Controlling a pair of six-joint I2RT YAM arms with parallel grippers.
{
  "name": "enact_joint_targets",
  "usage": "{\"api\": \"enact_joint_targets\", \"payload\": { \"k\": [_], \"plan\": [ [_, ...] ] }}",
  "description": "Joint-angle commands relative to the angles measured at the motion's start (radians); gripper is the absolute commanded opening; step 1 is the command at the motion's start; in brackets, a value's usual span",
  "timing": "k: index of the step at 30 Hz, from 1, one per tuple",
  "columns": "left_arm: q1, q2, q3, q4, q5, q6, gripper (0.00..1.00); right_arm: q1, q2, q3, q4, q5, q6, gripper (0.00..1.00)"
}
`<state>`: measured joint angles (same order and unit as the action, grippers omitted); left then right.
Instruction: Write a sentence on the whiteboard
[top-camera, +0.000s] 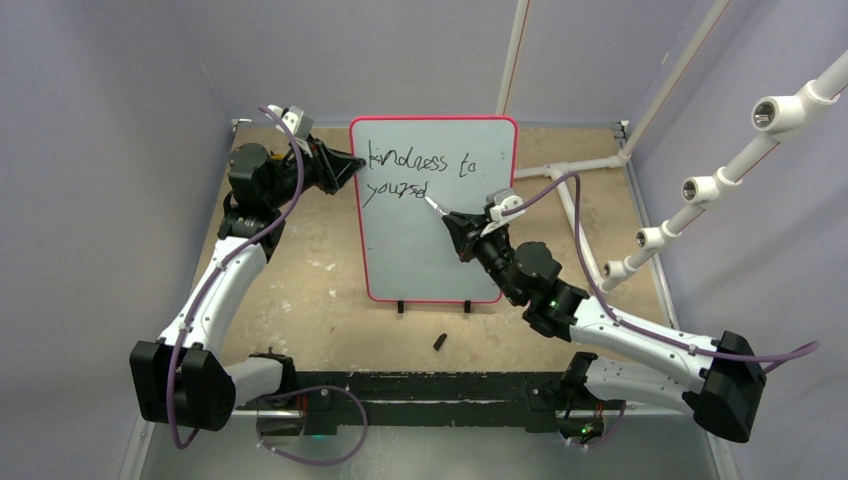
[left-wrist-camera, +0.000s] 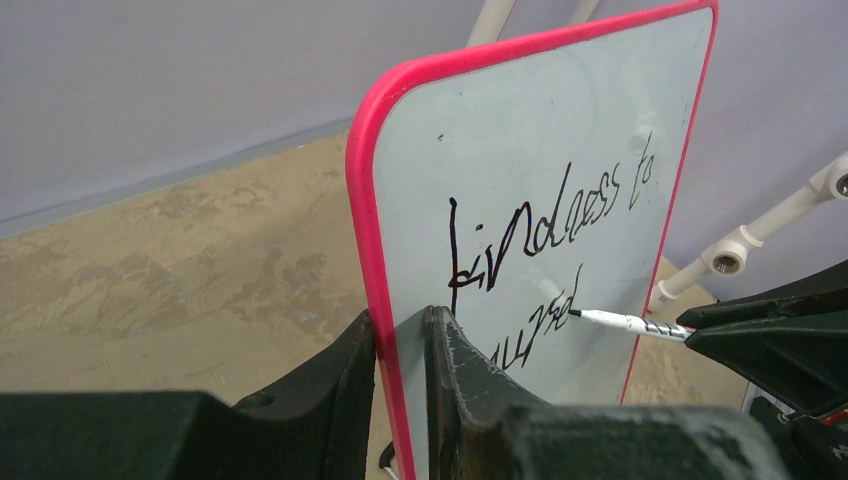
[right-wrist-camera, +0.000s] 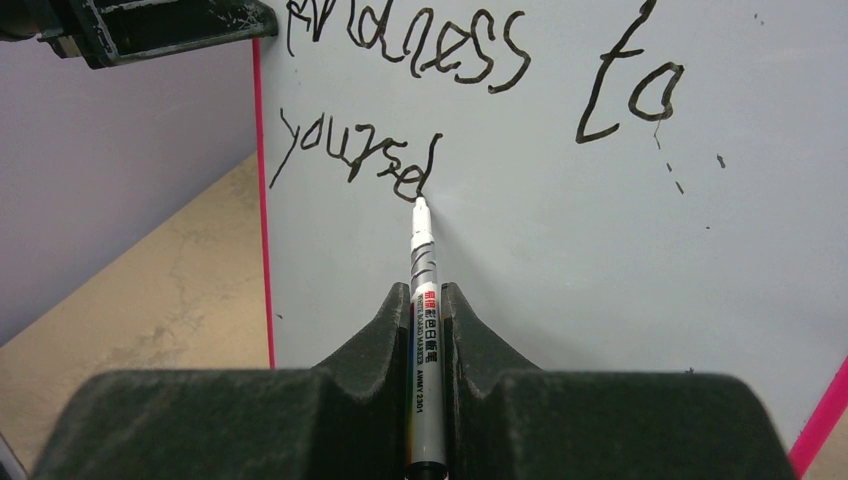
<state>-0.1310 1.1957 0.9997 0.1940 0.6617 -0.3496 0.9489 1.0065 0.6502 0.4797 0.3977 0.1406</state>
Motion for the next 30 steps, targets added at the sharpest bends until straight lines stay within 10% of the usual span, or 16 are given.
{"api": "enact_joint_targets", "payload": {
  "k": [1,30],
  "plan": [
    [-0.002,0.007,-0.013,-0.01,0.008,0.003,0.0,-0.005,-0.031,-0.006,-0.038,0.042,0.005,0.0],
    [-0.002,0.009,-0.013,-0.009,0.009,0.003,0.0,-0.006,-0.015,0.051,0.07,0.116,-0.105,0.0]
  ]
}}
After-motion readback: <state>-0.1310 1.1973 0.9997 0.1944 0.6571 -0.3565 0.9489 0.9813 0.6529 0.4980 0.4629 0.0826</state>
